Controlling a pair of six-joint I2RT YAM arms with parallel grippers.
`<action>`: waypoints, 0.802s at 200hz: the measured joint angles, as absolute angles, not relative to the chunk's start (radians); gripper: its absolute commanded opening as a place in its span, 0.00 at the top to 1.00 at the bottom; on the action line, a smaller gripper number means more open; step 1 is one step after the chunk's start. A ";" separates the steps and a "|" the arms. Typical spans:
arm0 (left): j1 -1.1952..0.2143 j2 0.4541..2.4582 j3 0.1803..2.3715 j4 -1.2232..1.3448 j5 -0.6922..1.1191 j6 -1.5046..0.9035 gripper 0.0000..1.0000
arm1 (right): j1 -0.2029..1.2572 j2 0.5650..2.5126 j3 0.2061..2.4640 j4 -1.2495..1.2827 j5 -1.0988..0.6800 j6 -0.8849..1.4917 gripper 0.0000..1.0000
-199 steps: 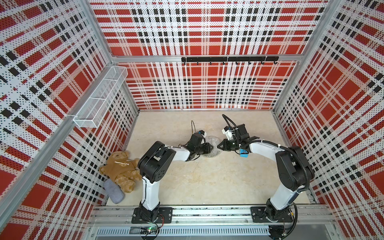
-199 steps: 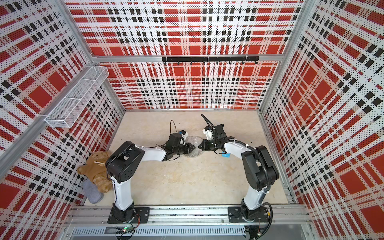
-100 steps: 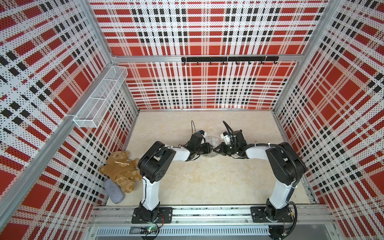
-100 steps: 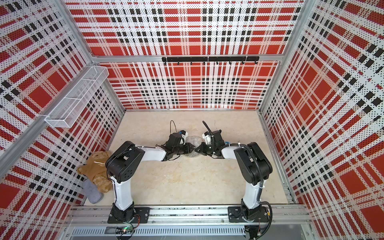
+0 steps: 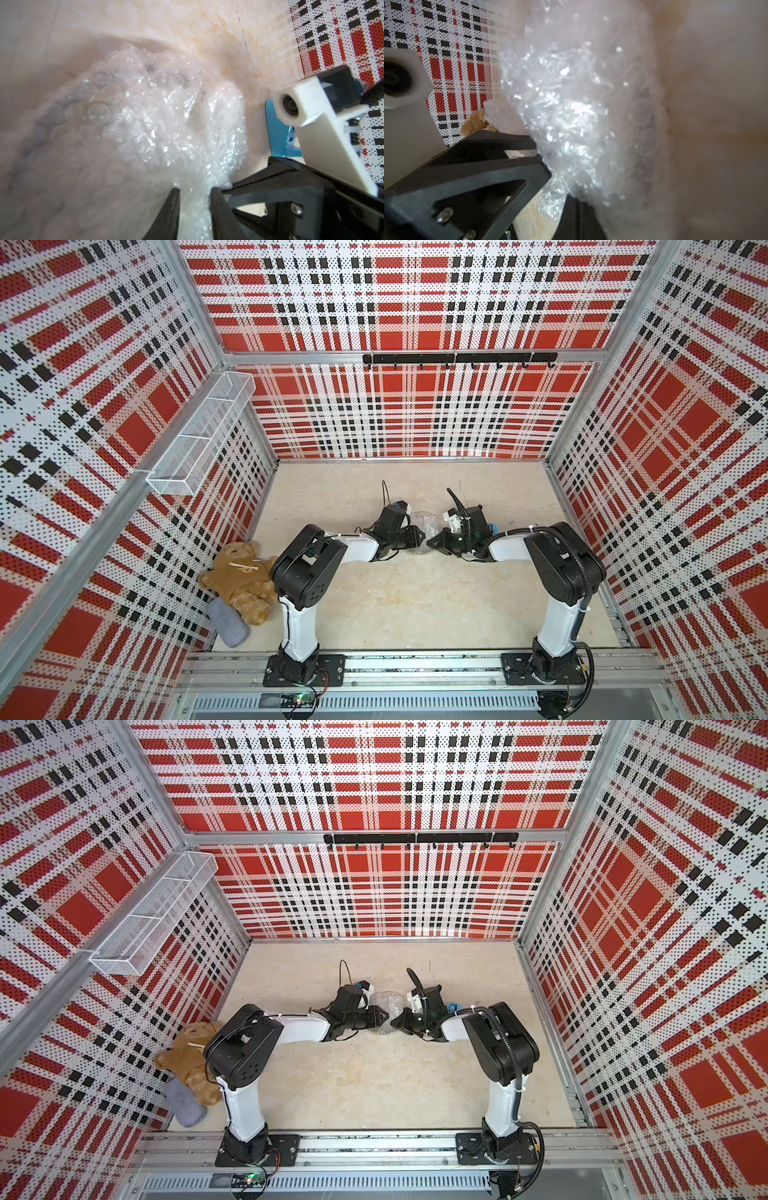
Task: Wrap dinner plates in bubble wrap
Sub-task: Stick the tape on the bubble wrap.
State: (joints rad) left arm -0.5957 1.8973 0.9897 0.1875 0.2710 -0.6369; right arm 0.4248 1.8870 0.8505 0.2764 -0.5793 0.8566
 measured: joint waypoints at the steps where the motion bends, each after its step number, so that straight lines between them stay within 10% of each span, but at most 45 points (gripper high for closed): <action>1: -0.596 1.894 0.990 0.183 0.271 -0.638 0.68 | 0.425 1.887 0.850 0.276 -0.579 0.856 0.97; 160: -0.643 1.955 1.058 0.114 0.306 -0.669 0.90 | 0.425 1.887 0.840 0.272 -0.562 0.831 0.96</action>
State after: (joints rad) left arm -0.6434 1.9553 1.0576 0.1143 0.3058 -0.6693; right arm 0.4252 1.8866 0.8402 0.2718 -0.5625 0.8307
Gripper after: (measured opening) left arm 0.094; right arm 0.040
